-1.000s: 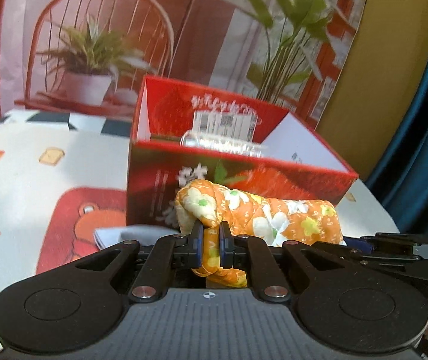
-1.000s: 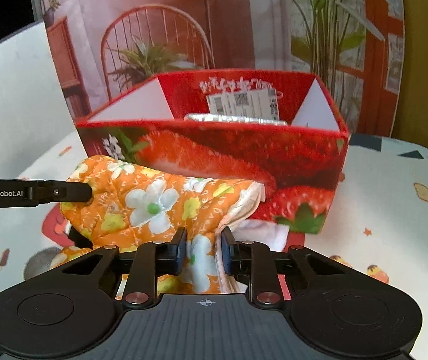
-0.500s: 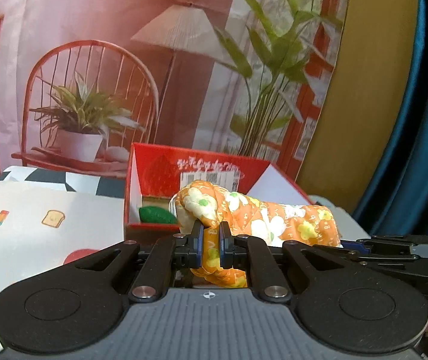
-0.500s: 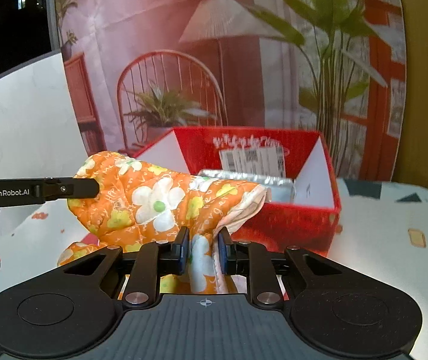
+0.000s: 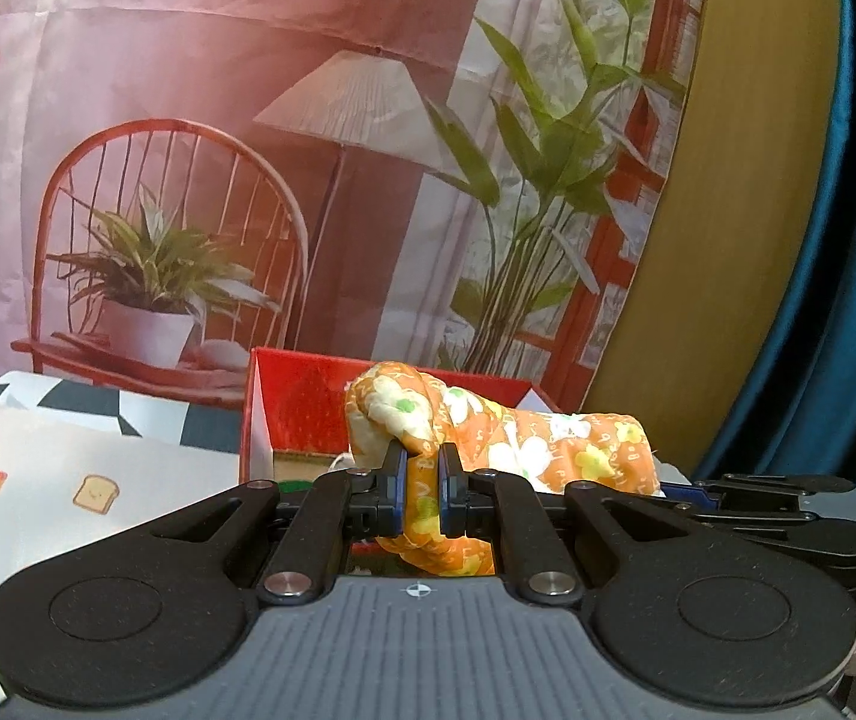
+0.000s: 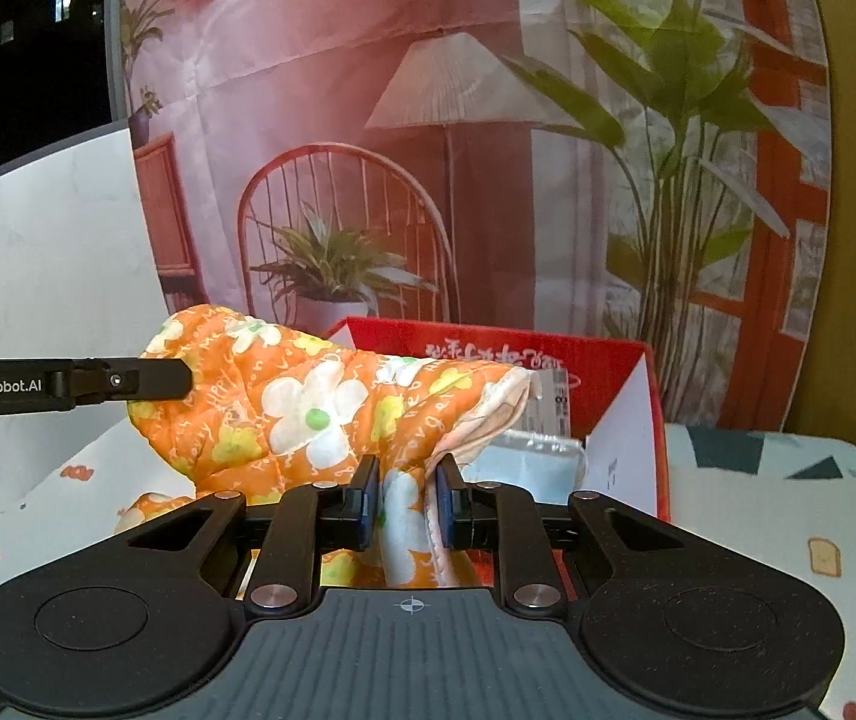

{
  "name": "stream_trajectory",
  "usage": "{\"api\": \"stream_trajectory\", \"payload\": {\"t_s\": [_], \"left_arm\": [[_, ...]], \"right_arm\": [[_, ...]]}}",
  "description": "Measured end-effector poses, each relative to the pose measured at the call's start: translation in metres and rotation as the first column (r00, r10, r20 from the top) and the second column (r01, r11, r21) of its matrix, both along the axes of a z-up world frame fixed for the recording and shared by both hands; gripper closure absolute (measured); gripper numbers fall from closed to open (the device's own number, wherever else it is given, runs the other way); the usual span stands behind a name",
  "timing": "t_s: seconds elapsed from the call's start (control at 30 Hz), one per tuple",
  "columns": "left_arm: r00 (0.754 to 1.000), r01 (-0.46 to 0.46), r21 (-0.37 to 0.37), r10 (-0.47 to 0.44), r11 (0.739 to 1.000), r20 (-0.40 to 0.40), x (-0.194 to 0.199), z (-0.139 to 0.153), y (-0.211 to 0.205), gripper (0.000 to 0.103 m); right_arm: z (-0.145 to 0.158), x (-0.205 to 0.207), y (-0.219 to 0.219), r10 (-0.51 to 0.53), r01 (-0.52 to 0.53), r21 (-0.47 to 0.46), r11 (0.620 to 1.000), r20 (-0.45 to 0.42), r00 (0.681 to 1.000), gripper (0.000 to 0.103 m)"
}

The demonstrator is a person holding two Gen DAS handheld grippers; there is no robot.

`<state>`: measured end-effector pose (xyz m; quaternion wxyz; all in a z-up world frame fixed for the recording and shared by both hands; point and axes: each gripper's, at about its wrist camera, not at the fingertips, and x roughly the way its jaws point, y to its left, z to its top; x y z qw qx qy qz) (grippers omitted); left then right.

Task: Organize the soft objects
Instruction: 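Carry the orange floral cloth with both tools toward the red box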

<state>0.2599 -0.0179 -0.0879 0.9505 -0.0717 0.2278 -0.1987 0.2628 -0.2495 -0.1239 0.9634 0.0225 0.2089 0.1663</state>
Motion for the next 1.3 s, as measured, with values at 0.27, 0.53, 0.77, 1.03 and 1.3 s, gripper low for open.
{"api": "stream_trajectory", "payload": {"t_s": [0.27,0.53,0.77,1.03,1.3], "left_arm": [[1.0,-0.001,-0.004,0.001,1.0,-0.029,0.031,-0.003,-0.002,0.092],[0.999,-0.016,0.01,0.017,1.0,-0.036,0.075,-0.005,-0.003,0.092],[0.999,-0.025,0.051,0.027,0.998,-0.036,0.111,-0.014,-0.008,0.092],[0.998,-0.015,0.108,0.022,0.994,-0.064,0.135,-0.035,-0.012,0.092],[0.983,0.056,0.161,-0.026,0.985,-0.183,0.146,-0.06,-0.015,0.092]], "right_arm": [[0.005,0.025,-0.001,0.001,-0.001,-0.011,1.0,-0.001,1.0,0.085],[0.007,0.065,-0.003,-0.008,0.008,-0.011,1.0,-0.013,1.0,0.085],[0.002,0.106,-0.001,-0.037,0.037,-0.02,0.999,-0.028,0.999,0.085],[-0.027,0.138,0.009,-0.07,0.066,-0.048,0.997,-0.074,0.995,0.085],[-0.054,0.145,0.015,-0.067,0.054,-0.076,0.996,-0.183,0.981,0.085]]}}
